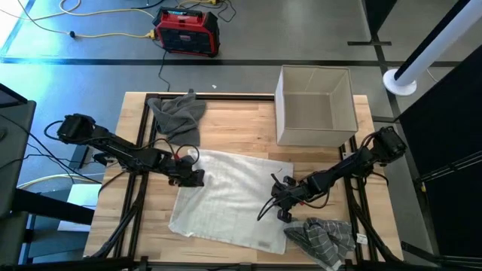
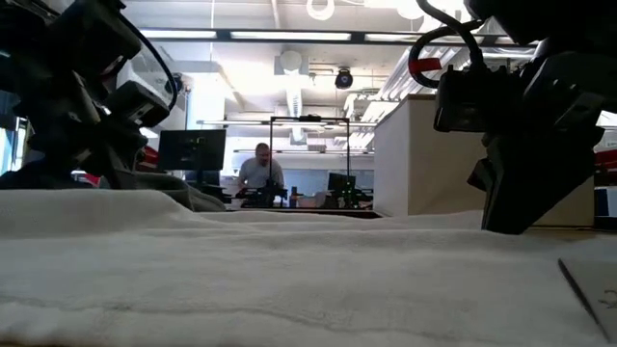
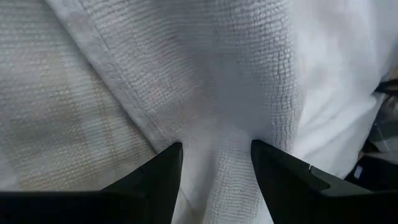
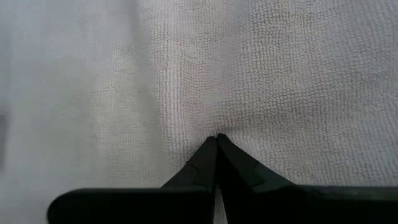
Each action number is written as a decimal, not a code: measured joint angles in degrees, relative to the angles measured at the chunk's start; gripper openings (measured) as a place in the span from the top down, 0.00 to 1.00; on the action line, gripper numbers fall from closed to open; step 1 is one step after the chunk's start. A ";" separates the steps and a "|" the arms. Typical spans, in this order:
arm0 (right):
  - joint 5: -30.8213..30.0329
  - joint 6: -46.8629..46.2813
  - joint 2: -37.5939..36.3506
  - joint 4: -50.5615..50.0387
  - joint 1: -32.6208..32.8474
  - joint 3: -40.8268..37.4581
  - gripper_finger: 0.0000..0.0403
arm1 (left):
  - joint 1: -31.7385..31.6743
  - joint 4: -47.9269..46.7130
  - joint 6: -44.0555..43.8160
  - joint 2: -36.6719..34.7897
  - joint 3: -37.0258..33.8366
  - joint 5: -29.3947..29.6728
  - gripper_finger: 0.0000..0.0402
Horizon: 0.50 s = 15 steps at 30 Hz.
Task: Fold towel
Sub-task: Fold the white patterned towel
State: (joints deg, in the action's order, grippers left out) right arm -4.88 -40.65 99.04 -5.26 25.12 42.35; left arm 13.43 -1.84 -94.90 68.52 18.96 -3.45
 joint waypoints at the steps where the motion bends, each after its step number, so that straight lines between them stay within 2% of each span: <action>1: 0.03 0.02 0.00 0.00 0.00 0.00 1.00 | 0.12 -0.71 0.35 -0.01 0.49 -0.38 0.54; 8: 0.21 0.14 0.00 0.00 0.00 0.00 1.00 | 0.93 -7.02 3.00 -0.06 4.45 -1.97 0.57; 13: 0.23 0.14 0.00 -0.02 0.00 0.00 1.00 | 0.92 -21.96 6.45 -0.06 8.97 -1.30 0.62; 15: 0.21 0.16 0.00 0.00 0.00 0.00 1.00 | 0.92 -25.19 6.96 -0.06 10.26 0.05 0.64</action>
State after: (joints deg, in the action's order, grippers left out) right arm -4.66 -40.49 99.04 -5.26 25.12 42.35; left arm 14.35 -27.03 -87.94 68.47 29.22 -3.40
